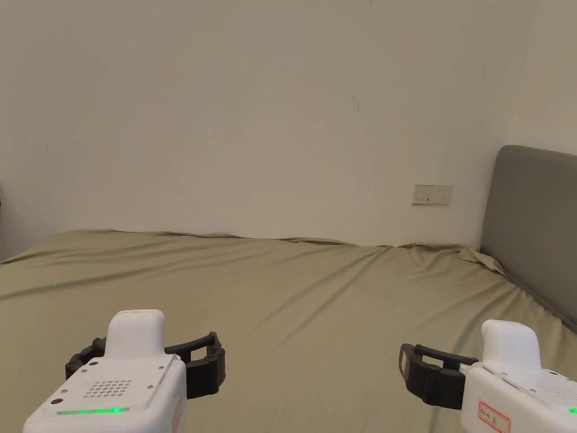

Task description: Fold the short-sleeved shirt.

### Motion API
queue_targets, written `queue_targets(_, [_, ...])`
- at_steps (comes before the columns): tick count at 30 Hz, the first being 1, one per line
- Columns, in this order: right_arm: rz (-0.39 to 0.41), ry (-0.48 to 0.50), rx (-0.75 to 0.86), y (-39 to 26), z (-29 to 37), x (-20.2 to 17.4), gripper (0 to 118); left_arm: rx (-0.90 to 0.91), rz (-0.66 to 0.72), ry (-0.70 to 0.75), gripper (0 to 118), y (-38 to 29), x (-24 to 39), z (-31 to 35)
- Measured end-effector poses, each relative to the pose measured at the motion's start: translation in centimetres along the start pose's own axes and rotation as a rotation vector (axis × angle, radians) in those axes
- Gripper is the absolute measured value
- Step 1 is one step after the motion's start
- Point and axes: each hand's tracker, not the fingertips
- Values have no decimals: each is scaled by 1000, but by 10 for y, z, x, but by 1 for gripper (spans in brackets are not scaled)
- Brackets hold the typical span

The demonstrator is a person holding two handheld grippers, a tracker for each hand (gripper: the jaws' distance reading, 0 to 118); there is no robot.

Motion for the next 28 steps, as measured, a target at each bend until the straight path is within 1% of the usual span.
queue_targets(8, [22,18,-28,0,0,-4,118,-7,1,-1,118,-1,0,0])
queue_targets(10, [15,-4,-61,0,-3,-5,118,-6,2,-3,118,0,1,0])
queue_targets(13, [-8,-7,-73,-1,-6,-3,118,-8,1,-7,118,1,2,1])
queue_targets(17, [13,-21,-21,-4,-1,-2,118,0,-9,-5,118,2,1,2])
queue_targets(24, [49,-59,5,0,4,-8,118,-2,7,-5,118,4,-1,3])
queue_targets(26, [47,-76,9,-1,4,-10,118,0,12,-8,118,5,0,3])
queue_targets(28, [16,-60,14,-4,5,-9,118,1,10,-9,118,5,0,4])
